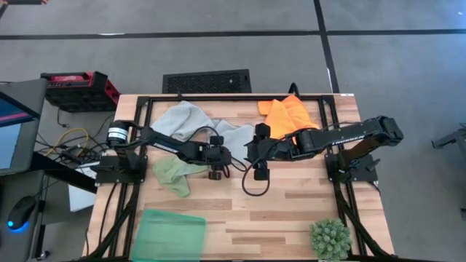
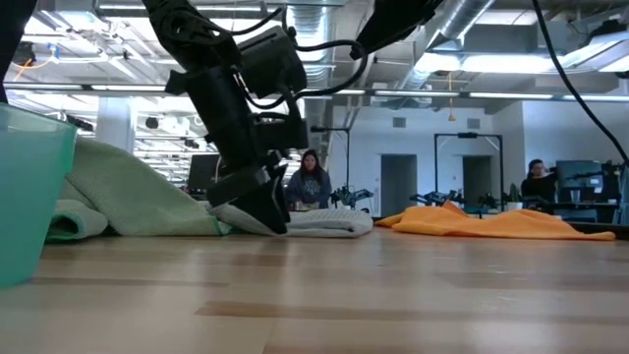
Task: Fold microfiber towels
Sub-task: Put the bottom gray microfiber cloth into the green bin
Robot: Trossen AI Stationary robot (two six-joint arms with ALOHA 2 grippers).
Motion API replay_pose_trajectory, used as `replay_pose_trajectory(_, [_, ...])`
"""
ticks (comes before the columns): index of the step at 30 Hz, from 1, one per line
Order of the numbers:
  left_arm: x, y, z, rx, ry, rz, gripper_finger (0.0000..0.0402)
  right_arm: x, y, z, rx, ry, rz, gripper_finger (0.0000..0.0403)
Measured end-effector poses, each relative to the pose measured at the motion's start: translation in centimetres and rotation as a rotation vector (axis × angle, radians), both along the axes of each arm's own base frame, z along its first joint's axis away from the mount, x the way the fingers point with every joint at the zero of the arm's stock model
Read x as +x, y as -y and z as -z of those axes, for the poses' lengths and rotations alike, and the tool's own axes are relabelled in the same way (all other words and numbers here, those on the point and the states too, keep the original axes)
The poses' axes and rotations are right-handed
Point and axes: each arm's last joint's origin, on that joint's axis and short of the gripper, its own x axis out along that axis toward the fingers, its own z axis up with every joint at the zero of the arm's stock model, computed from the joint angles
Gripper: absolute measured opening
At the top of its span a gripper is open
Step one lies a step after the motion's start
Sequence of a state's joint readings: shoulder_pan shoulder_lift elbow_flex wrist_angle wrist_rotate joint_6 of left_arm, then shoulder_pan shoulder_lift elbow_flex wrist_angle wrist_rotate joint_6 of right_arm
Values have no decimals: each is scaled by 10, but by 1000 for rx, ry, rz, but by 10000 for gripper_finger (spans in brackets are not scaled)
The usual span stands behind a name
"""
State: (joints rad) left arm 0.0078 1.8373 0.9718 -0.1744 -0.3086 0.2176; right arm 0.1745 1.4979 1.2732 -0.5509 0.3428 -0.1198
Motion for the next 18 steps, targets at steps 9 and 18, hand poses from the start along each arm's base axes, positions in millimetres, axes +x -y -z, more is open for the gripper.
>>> replay_pose_trajectory(9, [-2,0,1,-11,-30,12,152,-1,0,1,3,-10,6,240])
replay_pose_trajectory(18, [-3,0,9,-33,-66,-11,59,-2,0,2,1,-23,7,240])
